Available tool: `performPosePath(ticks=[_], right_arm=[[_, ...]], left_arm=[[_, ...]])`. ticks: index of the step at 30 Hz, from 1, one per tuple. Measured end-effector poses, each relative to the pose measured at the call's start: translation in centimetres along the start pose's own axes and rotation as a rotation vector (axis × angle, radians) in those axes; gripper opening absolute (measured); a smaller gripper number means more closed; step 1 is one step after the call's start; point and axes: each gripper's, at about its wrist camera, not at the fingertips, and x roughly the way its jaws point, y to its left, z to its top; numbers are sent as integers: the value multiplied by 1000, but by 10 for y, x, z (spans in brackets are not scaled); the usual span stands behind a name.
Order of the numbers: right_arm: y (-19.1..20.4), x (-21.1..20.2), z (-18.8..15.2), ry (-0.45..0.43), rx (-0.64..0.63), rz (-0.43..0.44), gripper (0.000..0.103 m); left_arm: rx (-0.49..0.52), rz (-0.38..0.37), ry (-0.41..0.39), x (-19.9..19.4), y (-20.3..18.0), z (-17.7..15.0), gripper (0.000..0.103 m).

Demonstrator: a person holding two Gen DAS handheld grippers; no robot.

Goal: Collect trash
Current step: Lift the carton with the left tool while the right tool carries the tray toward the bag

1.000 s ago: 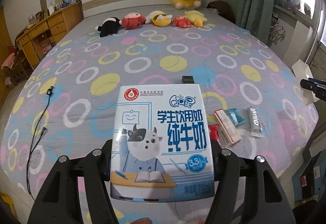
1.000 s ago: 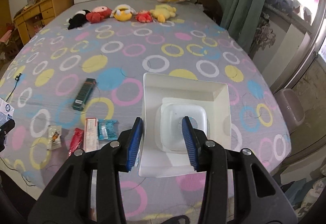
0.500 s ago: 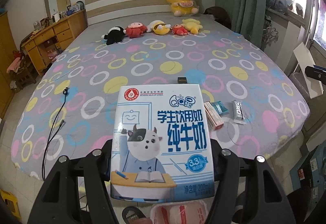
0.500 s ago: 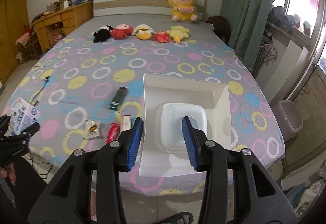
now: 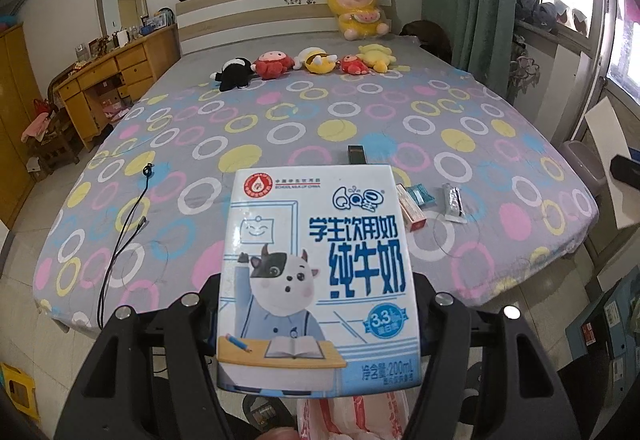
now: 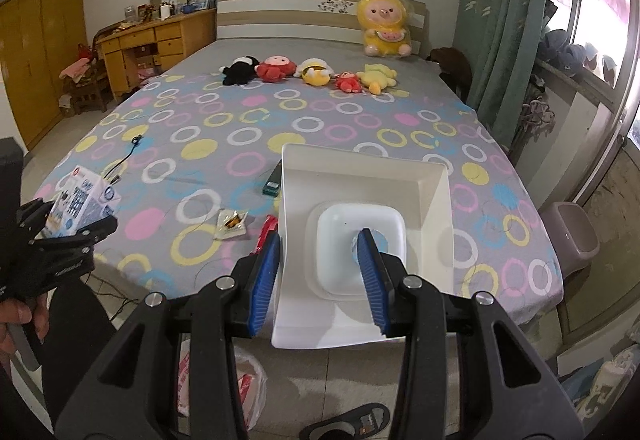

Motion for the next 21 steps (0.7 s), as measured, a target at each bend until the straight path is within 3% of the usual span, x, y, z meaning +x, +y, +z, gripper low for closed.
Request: performPosePath(ticks=[12,21], right_arm=[[34,-11,-44,36,-28,45,39],[73,5,-86,115,-63,120,39]], left_arm=[[10,-15,25,-6,-6,-26,63],[28,-15,100,5,-9,-67,63]])
